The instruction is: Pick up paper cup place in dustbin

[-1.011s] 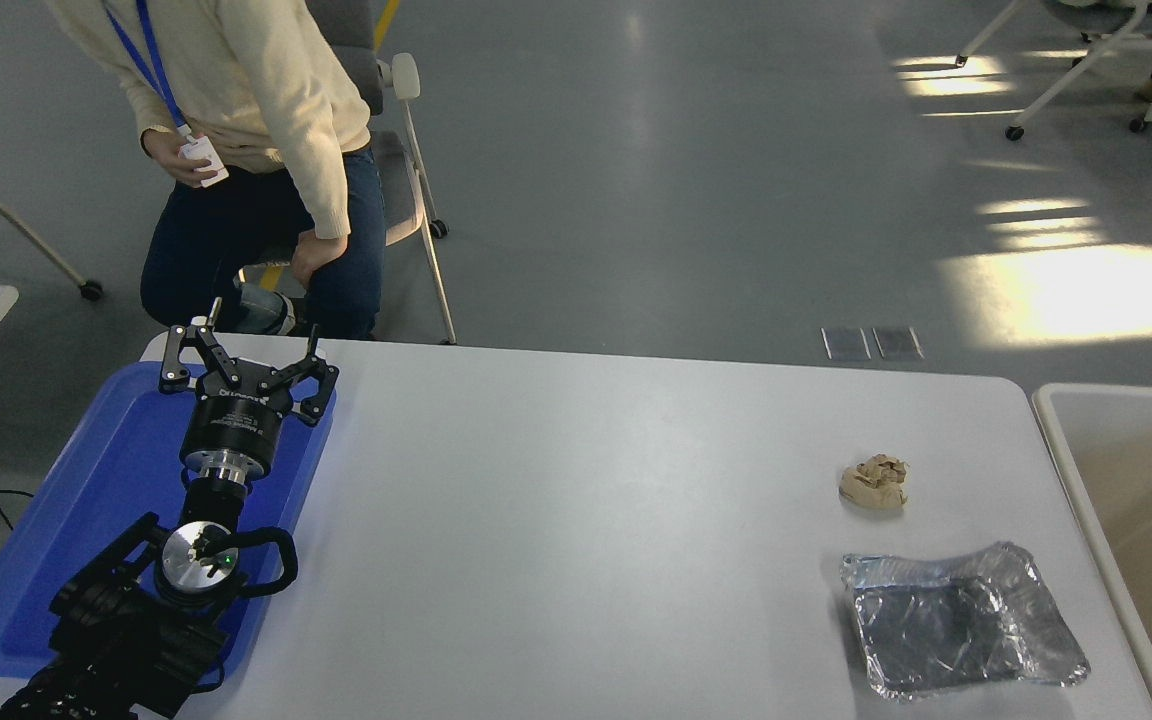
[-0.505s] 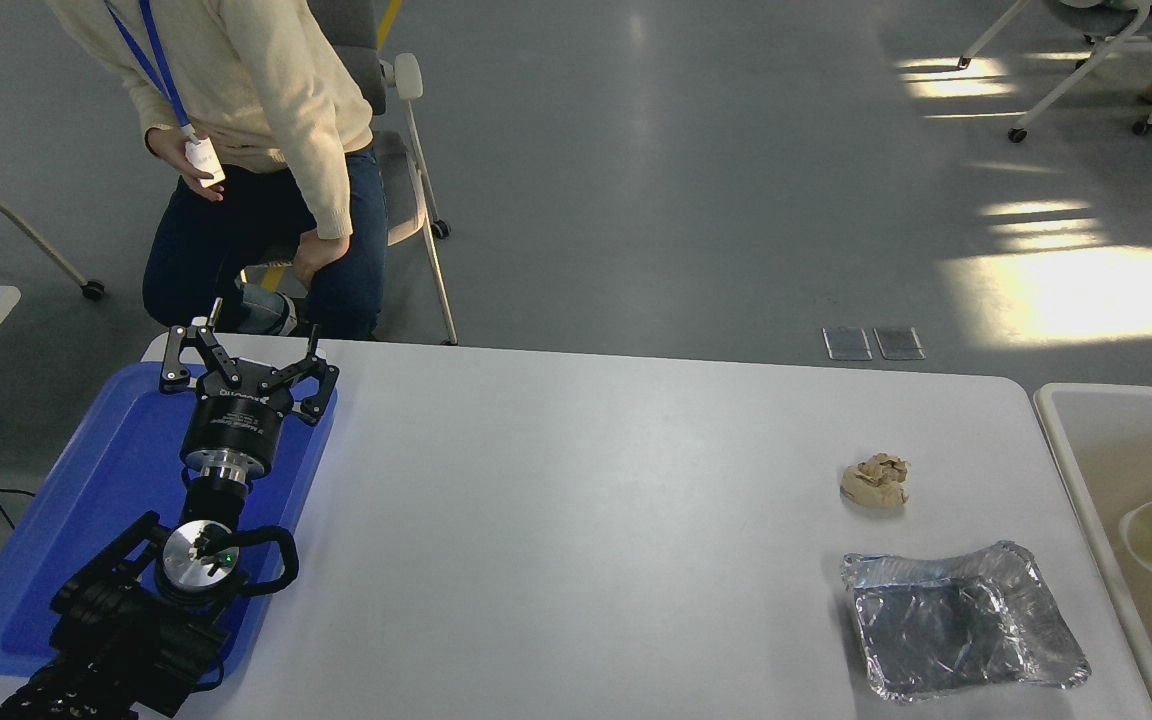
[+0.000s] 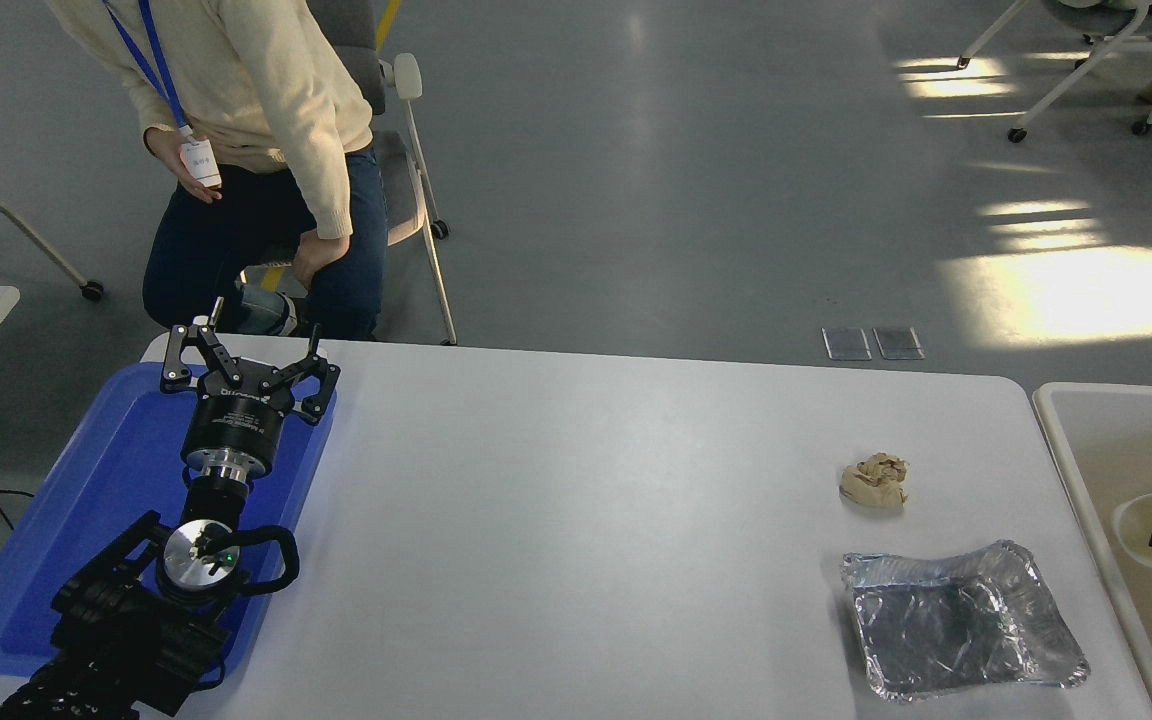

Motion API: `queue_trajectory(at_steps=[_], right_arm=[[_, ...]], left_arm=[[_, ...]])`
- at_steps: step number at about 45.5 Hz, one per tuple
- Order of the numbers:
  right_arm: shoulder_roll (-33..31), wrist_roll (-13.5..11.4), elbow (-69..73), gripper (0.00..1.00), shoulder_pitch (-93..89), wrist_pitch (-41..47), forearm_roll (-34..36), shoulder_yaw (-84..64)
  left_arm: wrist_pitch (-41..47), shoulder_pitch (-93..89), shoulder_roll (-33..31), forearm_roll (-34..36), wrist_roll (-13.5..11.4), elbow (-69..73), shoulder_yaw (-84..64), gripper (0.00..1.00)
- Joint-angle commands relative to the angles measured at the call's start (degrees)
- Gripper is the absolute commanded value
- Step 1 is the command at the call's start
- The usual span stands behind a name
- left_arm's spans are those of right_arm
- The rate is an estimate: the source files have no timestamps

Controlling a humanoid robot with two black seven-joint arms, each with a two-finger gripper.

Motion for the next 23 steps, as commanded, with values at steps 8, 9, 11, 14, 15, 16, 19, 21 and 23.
queue_trajectory(at_steps=[8, 9, 11, 14, 15, 16, 19, 21, 23], right_arm=[[-0.2, 0.4, -0.1, 1.00, 2.0, 3.1, 0.0, 3.4], [-0.2, 0.4, -0.1, 1.00, 2.6, 3.7, 0.0, 3.4], [-0.2, 0.4, -0.1, 1.00, 3.7, 5.1, 0.0, 3.3], [-0.3, 0.5, -0.2, 1.00, 5.5, 6.7, 0.0, 3.0], [-0.3, 0.6, -0.7, 1.00, 5.6, 6.9, 0.0, 3.0], [-0.4, 0.6, -0.9, 1.00, 5.6, 7.0, 0.0, 2.8], [-1.1, 1.0, -1.3, 1.00, 6.3, 7.7, -0.1, 2.2], [-1.2, 1.0, -1.2, 1.00, 7.9, 8.9, -0.2, 2.3], [-1.2, 1.0, -0.9, 1.00, 10.4, 10.6, -0.7, 2.2]], left_arm=[[0.0, 0.1, 0.1, 0.0, -0.2, 0.0, -0.1, 1.00], [0.0, 0.2, 0.1, 0.0, -0.2, 0.0, -0.1, 1.00], [0.0, 0.2, 0.1, 0.0, -0.2, 0.0, -0.1, 1.00], [0.0, 0.2, 0.2, 0.0, -0.2, 0.0, -0.1, 1.00], [0.0, 0.2, 0.2, -0.1, -0.3, 0.0, -0.1, 1.00], [0.0, 0.3, 0.2, -0.1, -0.3, 0.0, -0.1, 1.00], [0.0, 0.3, 0.2, -0.1, -0.3, 0.1, -0.1, 1.00], [0.0, 0.3, 0.2, -0.1, -0.3, 0.1, -0.1, 1.00], [0.0, 0.3, 0.2, -0.1, -0.3, 0.1, -0.1, 1.00]])
